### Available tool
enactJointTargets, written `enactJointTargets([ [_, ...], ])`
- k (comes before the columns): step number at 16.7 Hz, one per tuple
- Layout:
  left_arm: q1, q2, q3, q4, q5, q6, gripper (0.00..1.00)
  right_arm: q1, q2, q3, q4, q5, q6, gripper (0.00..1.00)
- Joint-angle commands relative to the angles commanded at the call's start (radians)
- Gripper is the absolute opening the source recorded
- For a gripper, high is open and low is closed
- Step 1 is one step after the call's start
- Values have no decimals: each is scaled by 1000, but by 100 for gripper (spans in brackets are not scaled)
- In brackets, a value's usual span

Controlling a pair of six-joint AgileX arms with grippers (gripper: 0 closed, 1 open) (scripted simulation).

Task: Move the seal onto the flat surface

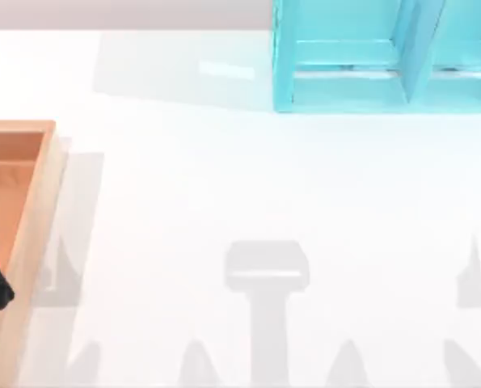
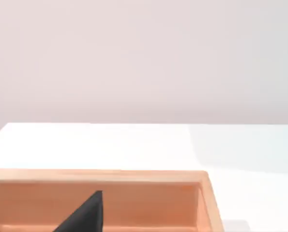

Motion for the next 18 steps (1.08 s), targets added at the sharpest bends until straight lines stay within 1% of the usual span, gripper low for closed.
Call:
enactJointTargets([
  [3,3,12,11,-11,0,3,100,0,0,0,0,0,0,100],
  [7,40,161,146,-142,-1,42,100,0,0,0,0,0,0,100],
  [11,105,463,383,-371,-2,110,100,0,0,0,0,0,0,100],
  [18,237,1115,873,-840,-4,250,100,0,0,0,0,0,0,100],
])
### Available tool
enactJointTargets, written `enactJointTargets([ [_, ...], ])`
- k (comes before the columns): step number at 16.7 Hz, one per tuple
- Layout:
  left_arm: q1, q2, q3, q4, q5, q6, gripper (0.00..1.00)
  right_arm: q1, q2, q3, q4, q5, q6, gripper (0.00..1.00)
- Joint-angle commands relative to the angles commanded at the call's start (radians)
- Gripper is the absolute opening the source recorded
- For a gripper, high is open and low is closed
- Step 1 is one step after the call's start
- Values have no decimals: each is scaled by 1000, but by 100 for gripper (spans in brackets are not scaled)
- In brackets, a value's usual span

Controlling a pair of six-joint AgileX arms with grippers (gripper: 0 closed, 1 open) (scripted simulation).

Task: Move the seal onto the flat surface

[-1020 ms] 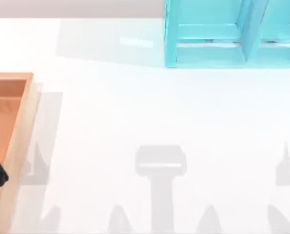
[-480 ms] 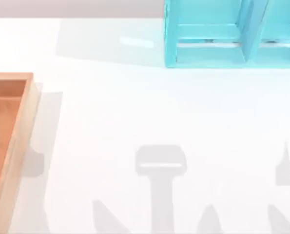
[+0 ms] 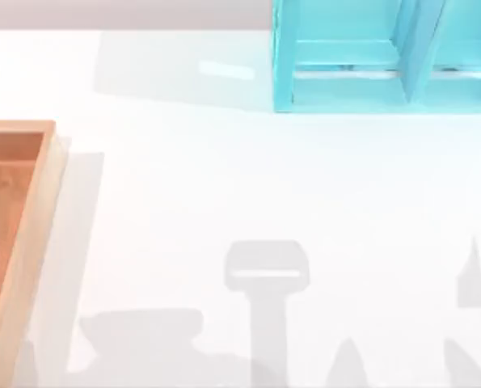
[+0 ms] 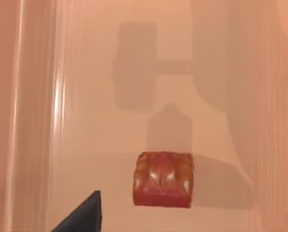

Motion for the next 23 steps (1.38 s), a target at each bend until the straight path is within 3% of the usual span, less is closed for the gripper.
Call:
enactJointTargets([
  [5,71,368,270,-258,0,77,100,0,0,0,0,0,0,100],
  [10,98,502,371,-356,1,106,100,0,0,0,0,0,0,100],
  [16,94,508,361,-339,1,106,100,0,0,0,0,0,0,100],
  [23,103,603,207,-90,1,112,100,0,0,0,0,0,0,100],
])
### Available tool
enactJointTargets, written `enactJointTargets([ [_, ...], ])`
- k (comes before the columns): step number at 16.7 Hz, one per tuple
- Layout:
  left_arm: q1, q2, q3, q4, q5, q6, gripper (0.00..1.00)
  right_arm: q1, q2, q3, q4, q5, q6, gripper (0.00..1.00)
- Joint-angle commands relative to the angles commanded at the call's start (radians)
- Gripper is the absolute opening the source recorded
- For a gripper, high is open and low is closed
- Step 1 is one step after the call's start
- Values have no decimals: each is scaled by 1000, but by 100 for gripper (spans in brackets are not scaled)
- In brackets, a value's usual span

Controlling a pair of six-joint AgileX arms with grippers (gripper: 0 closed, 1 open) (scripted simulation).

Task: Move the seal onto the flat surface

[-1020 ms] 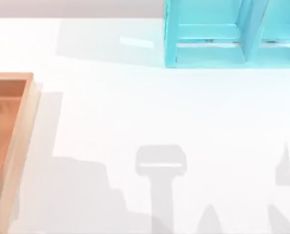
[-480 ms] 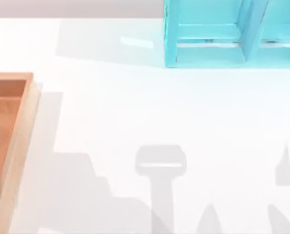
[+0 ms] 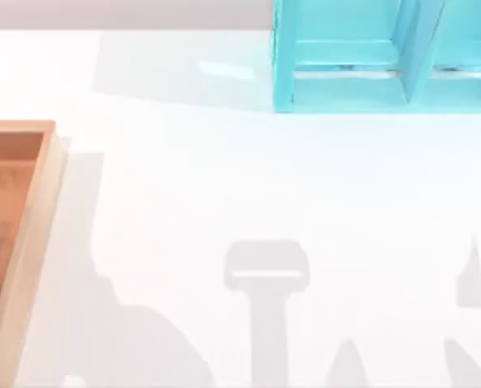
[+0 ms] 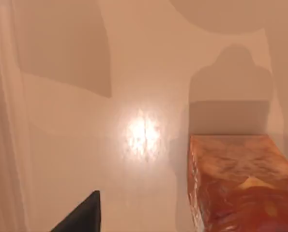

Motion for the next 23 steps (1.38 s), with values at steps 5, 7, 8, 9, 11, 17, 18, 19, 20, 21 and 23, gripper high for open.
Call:
enactJointTargets([
  [5,0,27,-106,131,0,1,100,0,0,0,0,0,0,100],
  [7,0,28,-112,139,0,0,100,0,0,0,0,0,0,100],
  [8,0,28,-112,139,0,0,100,0,0,0,0,0,0,100],
  [9,0,28,-112,139,0,0,100,0,0,0,0,0,0,100],
  [11,0,28,-112,139,0,0,92,0,0,0,0,0,0,100],
  [17,0,28,-112,139,0,0,47,0,0,0,0,0,0,100],
  [18,0,28,-112,139,0,0,40,0,0,0,0,0,0,100],
  [19,0,28,-112,139,0,0,32,0,0,0,0,0,0,100],
  [20,0,28,-112,139,0,0,25,0,0,0,0,0,0,100],
  [21,0,28,-112,139,0,0,17,0,0,0,0,0,0,100],
  [23,0,28,-112,139,0,0,2,0,0,0,0,0,0,100],
])
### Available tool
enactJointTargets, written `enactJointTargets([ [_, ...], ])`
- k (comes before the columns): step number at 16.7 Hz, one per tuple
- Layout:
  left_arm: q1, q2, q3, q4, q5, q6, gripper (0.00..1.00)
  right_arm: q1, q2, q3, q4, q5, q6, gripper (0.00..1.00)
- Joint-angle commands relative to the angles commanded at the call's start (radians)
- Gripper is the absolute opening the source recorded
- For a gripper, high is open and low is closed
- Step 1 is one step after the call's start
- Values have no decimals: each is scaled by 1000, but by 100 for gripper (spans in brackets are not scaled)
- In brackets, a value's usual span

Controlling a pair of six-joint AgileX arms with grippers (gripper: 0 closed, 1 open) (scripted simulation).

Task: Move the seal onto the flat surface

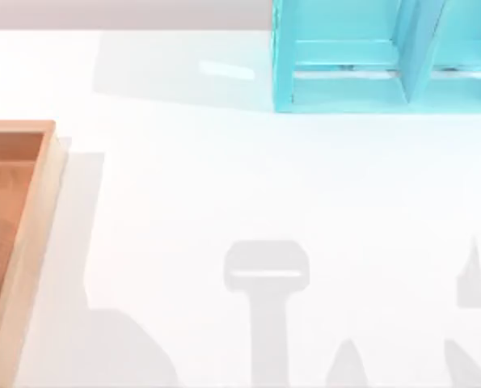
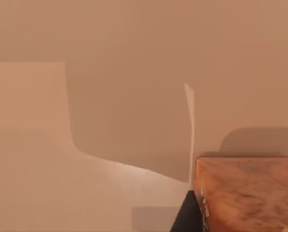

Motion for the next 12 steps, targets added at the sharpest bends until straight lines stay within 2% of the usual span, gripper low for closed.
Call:
enactJointTargets([
  [10,-3,-4,3,-2,0,-2,0,0,0,0,0,0,0,100],
  [12,-37,-36,37,-33,-1,-37,0,0,0,0,0,0,0,100],
])
